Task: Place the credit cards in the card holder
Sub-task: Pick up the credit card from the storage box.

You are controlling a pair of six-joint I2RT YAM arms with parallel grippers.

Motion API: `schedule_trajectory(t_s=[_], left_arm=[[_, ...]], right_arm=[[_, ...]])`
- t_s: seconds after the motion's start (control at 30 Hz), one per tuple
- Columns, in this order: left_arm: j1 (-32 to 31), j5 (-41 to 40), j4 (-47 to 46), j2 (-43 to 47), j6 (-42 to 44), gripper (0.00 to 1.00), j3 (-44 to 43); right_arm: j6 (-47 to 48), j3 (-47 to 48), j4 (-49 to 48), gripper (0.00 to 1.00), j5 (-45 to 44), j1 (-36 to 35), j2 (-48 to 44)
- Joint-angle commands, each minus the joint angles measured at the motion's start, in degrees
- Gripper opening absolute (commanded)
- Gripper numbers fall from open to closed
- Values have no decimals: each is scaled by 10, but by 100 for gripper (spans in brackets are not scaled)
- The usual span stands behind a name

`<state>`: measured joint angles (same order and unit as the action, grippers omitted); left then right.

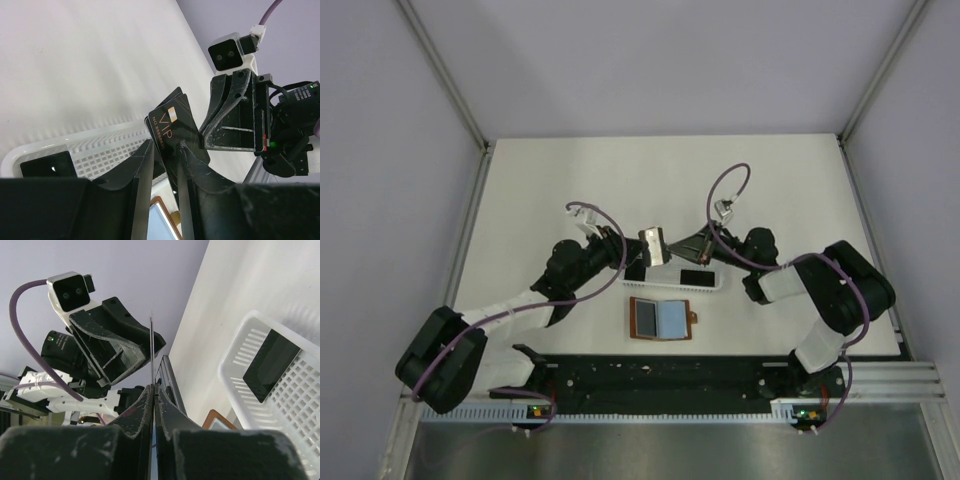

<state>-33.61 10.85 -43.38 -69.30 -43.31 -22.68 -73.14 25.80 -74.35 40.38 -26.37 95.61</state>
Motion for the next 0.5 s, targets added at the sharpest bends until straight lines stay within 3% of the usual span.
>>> schedule_trajectory(t_s=[0.0,0.23,0.47], left_arm=[[4,0,-36,-10,6,28,-4],[5,3,-51,-29,2,18,-5],[10,14,-60,-58,2,17,-17]], right_arm=[[5,-7,-135,0,0,13,-17],[7,-13,-135,0,-7,21,-10],[9,-11,-140,0,-7,30,7]])
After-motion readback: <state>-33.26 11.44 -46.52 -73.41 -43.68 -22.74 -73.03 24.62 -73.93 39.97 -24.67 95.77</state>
